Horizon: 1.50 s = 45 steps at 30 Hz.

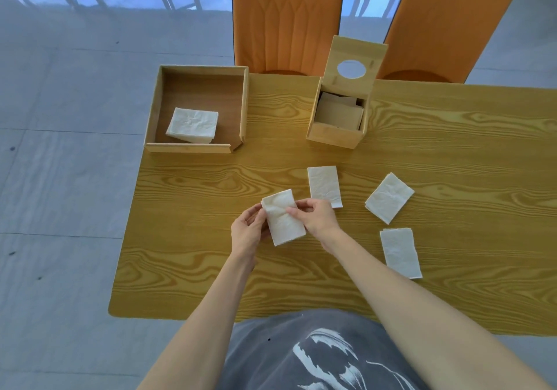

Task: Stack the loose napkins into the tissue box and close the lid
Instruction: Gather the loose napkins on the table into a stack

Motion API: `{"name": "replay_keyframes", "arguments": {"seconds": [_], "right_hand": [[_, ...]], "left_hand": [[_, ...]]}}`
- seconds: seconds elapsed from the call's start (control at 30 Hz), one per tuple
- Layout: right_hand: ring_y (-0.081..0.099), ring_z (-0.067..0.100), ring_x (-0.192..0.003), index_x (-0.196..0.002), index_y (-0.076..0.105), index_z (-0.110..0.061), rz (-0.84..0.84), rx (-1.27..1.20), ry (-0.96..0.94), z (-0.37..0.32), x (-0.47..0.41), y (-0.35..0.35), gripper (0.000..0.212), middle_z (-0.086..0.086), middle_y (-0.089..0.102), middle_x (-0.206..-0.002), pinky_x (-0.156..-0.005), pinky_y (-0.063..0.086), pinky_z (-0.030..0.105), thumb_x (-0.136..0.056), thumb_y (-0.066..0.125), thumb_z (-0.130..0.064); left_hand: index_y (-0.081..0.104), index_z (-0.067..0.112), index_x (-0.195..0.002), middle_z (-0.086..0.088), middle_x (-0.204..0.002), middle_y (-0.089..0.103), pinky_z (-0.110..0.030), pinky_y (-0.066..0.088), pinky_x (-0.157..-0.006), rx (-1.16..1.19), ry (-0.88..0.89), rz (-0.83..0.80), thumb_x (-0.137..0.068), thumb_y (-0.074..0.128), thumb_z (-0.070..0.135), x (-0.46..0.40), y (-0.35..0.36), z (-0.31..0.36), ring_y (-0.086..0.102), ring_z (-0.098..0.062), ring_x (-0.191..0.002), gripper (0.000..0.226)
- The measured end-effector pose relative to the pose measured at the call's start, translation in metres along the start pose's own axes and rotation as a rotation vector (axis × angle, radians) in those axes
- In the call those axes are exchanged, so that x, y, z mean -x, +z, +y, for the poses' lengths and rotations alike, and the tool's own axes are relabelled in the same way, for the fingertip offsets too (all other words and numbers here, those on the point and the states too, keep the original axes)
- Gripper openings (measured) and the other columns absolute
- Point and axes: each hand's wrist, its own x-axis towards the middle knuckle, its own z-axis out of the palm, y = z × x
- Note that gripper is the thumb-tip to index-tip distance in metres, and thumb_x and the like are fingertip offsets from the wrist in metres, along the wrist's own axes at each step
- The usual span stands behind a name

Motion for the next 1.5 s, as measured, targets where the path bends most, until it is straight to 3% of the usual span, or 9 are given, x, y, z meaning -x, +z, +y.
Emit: {"name": "replay_keyframes", "arguments": {"seconds": [0.27, 0.43, 0.6, 0.87, 1.0, 1.13, 1.27, 1.37, 1.5], "right_hand": [[0.068, 0.017, -0.095, -0.105, 0.073, -0.022, 0.214, 0.569, -0.115, -0.009, -0.002, 0.008, 0.029, -0.004, 0.074, -0.102, -0.067, 0.047, 0.028, -0.085, 0.072, -0.043], [0.062, 0.018, -0.095, -0.123, 0.061, -0.019, 0.440, 0.543, -0.113, -0.016, -0.009, -0.012, 0.041, 0.002, 0.064, -0.115, -0.071, 0.045, 0.030, -0.088, 0.071, -0.039], [0.058, 0.030, -0.116, -0.136, 0.052, -0.013, 0.555, 0.553, 0.050, -0.019, -0.024, -0.033, 0.057, 0.012, 0.051, -0.135, -0.081, 0.050, 0.041, -0.088, 0.072, -0.037], [0.058, 0.031, -0.112, -0.123, 0.057, -0.014, 0.514, 0.540, 0.125, -0.023, -0.027, -0.041, 0.045, 0.012, 0.057, -0.126, -0.087, 0.050, 0.044, -0.088, 0.071, -0.038], [0.063, 0.027, -0.106, -0.118, 0.061, -0.015, 0.493, 0.426, 0.047, -0.018, -0.023, -0.046, 0.030, 0.006, 0.068, -0.116, -0.075, 0.046, 0.035, -0.092, 0.066, -0.028], [0.065, 0.021, -0.100, -0.113, 0.071, -0.010, 0.484, 0.198, -0.077, -0.012, -0.016, -0.052, 0.026, 0.004, 0.073, -0.105, -0.084, 0.052, 0.034, -0.091, 0.069, -0.026], [0.068, 0.015, -0.087, -0.109, 0.073, -0.011, 0.248, -0.088, -0.090, -0.006, -0.010, -0.054, 0.026, -0.002, 0.073, -0.095, -0.073, 0.057, 0.029, -0.088, 0.074, -0.026], [0.068, 0.012, -0.081, -0.108, 0.072, -0.009, 0.078, -0.122, -0.088, 0.000, -0.004, -0.045, 0.027, 0.002, 0.075, -0.096, -0.061, 0.053, 0.021, -0.086, 0.077, -0.024], [0.070, 0.013, -0.086, -0.109, 0.072, -0.007, 0.016, -0.082, -0.080, 0.008, -0.004, -0.028, 0.031, 0.005, 0.076, -0.100, -0.065, 0.054, 0.021, -0.084, 0.079, -0.025]], "left_hand": [[0.063, 0.013, -0.114, -0.007, -0.104, 0.075, -0.032, 0.060, -0.077, 0.026, 0.000, -0.040, -0.080, 0.078, 0.005, -0.002, 0.009, 0.000, 0.073, -0.021, -0.095, 0.037], [0.061, 0.009, -0.117, -0.007, -0.104, 0.074, -0.028, 0.060, -0.075, 0.045, -0.004, 0.003, -0.083, 0.075, 0.001, -0.005, 0.012, 0.001, 0.072, -0.019, -0.095, 0.038], [0.062, 0.008, -0.119, -0.008, -0.107, 0.073, -0.033, 0.058, -0.083, 0.055, -0.015, 0.023, -0.084, 0.075, 0.007, -0.005, 0.012, -0.001, 0.071, -0.021, -0.100, 0.037], [0.063, 0.012, -0.114, -0.007, -0.099, 0.074, -0.027, 0.060, -0.072, 0.065, -0.011, 0.023, -0.087, 0.072, 0.010, -0.002, 0.014, 0.000, 0.072, -0.018, -0.091, 0.029], [0.063, 0.016, -0.109, -0.006, -0.098, 0.074, -0.028, 0.059, -0.070, 0.063, -0.013, 0.024, -0.089, 0.070, 0.010, -0.002, 0.014, 0.001, 0.072, -0.019, -0.091, 0.021], [0.062, 0.013, -0.113, -0.006, -0.096, 0.075, -0.034, 0.060, -0.078, 0.060, -0.017, 0.018, -0.091, 0.068, 0.010, -0.001, 0.016, 0.001, 0.072, -0.020, -0.090, 0.023], [0.062, 0.014, -0.112, -0.007, -0.095, 0.075, -0.034, 0.059, -0.078, 0.062, -0.017, 0.015, -0.092, 0.067, 0.010, -0.001, 0.016, 0.001, 0.072, -0.019, -0.086, 0.021], [0.062, 0.016, -0.109, -0.006, -0.093, 0.075, -0.033, 0.060, -0.075, 0.074, -0.025, 0.016, -0.092, 0.067, 0.010, 0.000, 0.017, 0.001, 0.072, -0.018, -0.082, 0.018], [0.063, 0.014, -0.110, -0.009, -0.095, 0.075, -0.033, 0.060, -0.075, 0.089, -0.032, 0.012, -0.091, 0.068, 0.010, 0.002, 0.016, 0.002, 0.073, -0.018, -0.081, 0.020]]}}
